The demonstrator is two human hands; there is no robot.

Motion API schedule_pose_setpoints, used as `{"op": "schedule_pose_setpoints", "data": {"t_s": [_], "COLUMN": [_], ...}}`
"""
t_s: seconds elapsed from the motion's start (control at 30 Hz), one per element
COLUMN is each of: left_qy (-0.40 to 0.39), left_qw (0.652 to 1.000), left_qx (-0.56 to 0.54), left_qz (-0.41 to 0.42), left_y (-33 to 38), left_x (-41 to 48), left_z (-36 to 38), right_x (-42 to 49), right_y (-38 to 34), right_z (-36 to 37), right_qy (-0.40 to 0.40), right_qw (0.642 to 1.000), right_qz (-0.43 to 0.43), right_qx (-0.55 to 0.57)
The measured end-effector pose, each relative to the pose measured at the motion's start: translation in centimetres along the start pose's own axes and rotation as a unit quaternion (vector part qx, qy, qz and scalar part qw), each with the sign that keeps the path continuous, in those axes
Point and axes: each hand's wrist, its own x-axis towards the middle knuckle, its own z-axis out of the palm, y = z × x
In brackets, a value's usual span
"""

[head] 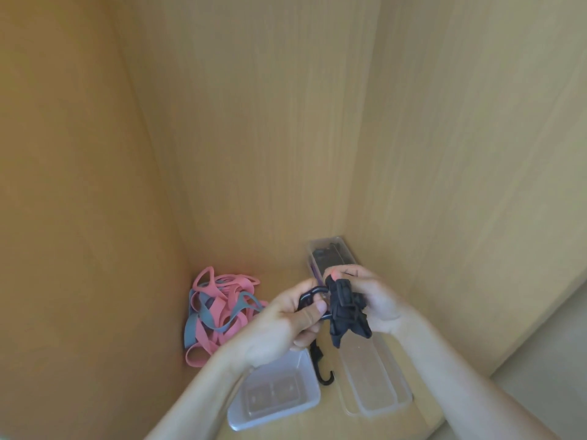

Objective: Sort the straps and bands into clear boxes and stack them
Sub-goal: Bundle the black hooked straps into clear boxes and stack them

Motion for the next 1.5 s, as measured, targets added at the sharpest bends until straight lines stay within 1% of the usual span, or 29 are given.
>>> {"op": "schedule_pose_setpoints", "data": {"t_s": [0.07, 0.17, 0.23, 0.27, 0.33, 0.4, 0.47, 0.53, 0.67, 0.77, 0.83, 0.87, 0.93, 1.03, 1.1, 1.17, 1.33, 1.43, 1.5], "left_qy": [0.002, 0.019, 0.041, 0.052, 0.064, 0.069, 0.069, 0.067, 0.055, 0.063, 0.072, 0.069, 0.056, 0.040, 0.031, 0.022, 0.088, 0.137, 0.183], "left_qw": [1.000, 0.996, 0.994, 0.993, 0.995, 0.997, 0.997, 0.995, 0.992, 0.981, 0.974, 0.975, 0.981, 0.984, 0.985, 0.991, 0.992, 0.990, 0.983], "left_qx": [-0.027, -0.082, -0.102, -0.104, -0.078, -0.025, 0.030, 0.074, 0.113, 0.178, 0.209, 0.206, 0.168, 0.098, 0.097, 0.100, 0.076, 0.032, 0.011], "left_qz": [0.009, 0.025, 0.029, 0.027, 0.014, -0.003, -0.017, -0.022, -0.031, -0.037, -0.044, -0.053, -0.084, -0.143, -0.138, -0.088, -0.039, -0.019, -0.021], "left_y": [-0.2, -0.5, -0.7, -0.8, -0.9, -0.5, 0.0, 0.4, 0.1, -1.2, -1.9, -2.1, -2.2, -2.1, -2.1, -2.1, -2.0, -2.0, -1.9], "left_x": [-0.1, 0.1, 0.1, 0.1, 0.0, -0.2, -0.2, -0.1, 0.0, 0.2, 0.3, 0.4, 0.7, 1.0, 0.9, 0.7, 0.7, 0.6, 0.4], "left_z": [0.2, 0.6, 0.8, 0.8, 0.8, 0.7, 0.5, 0.3, 0.0, -0.5, -0.6, -0.6, -0.4, -0.6, -1.0, -1.1, -0.7, -0.5, -0.6], "right_x": [-0.2, -0.1, 0.0, -0.2, -0.6, -1.1, -1.4, -1.5, -1.8, -2.0, -1.9, -1.8, -1.6, -1.2, -1.1, -1.1, -0.9, -1.1, -1.5], "right_y": [1.2, 2.5, 2.8, 2.7, 2.6, 2.1, 2.0, 2.1, 1.8, 1.8, 1.7, 1.6, 1.6, 1.7, 1.7, 1.6, 1.3, 1.2, 1.4], "right_z": [0.8, 1.3, 1.5, 1.6, 1.3, 1.1, 1.1, 1.2, 2.0, 2.0, 1.9, 2.0, 2.1, 2.3, 2.4, 2.6, 3.1, 3.2, 3.0], "right_qy": [-0.011, 0.033, 0.068, 0.072, 0.050, 0.023, 0.029, 0.062, 0.135, 0.166, 0.208, 0.235, 0.260, 0.261, 0.255, 0.254, 0.247, 0.241, 0.241], "right_qw": [0.998, 0.987, 0.981, 0.980, 0.985, 0.991, 0.990, 0.989, 0.987, 0.984, 0.971, 0.960, 0.943, 0.931, 0.933, 0.942, 0.961, 0.961, 0.962], "right_qz": [-0.020, -0.016, 0.007, 0.019, 0.036, 0.040, 0.051, 0.046, 0.043, 0.048, 0.040, 0.042, 0.043, 0.039, 0.035, 0.025, 0.001, -0.024, -0.035], "right_qx": [0.057, 0.159, 0.184, 0.187, 0.162, 0.128, 0.130, 0.124, 0.072, -0.034, -0.112, -0.148, -0.202, -0.250, -0.252, -0.218, -0.126, -0.132, -0.127]}}
